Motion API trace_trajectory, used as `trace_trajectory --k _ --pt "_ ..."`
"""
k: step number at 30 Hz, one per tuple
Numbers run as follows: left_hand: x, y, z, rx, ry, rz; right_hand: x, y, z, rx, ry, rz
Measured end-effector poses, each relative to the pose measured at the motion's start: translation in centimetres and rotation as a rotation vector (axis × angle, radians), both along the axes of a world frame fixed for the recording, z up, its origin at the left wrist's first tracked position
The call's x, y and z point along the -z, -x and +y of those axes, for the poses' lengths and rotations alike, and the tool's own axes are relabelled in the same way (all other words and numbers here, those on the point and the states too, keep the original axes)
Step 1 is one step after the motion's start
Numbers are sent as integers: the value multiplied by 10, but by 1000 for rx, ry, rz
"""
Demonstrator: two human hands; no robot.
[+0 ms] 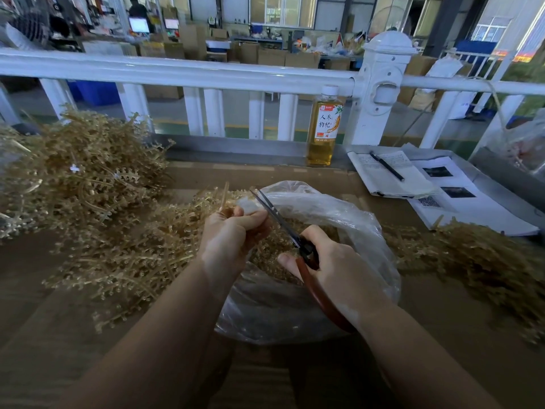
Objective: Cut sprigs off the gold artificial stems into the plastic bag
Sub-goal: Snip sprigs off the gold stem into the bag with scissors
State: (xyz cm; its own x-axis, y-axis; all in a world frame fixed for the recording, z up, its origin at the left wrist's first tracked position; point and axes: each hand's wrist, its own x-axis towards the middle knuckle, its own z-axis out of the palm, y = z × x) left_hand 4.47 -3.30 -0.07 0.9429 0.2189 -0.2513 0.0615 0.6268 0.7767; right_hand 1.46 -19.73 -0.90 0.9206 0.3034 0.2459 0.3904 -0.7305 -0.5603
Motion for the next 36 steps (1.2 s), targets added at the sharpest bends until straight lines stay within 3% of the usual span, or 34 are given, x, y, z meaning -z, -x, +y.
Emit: trace_trajectory --k 22,36 --pt "11 -1 4 117 -131 -44 10 -2 -4 -8 103 -120" --pt "15 -1 1 155 -197 -58 10 -4 -2 3 83 -77"
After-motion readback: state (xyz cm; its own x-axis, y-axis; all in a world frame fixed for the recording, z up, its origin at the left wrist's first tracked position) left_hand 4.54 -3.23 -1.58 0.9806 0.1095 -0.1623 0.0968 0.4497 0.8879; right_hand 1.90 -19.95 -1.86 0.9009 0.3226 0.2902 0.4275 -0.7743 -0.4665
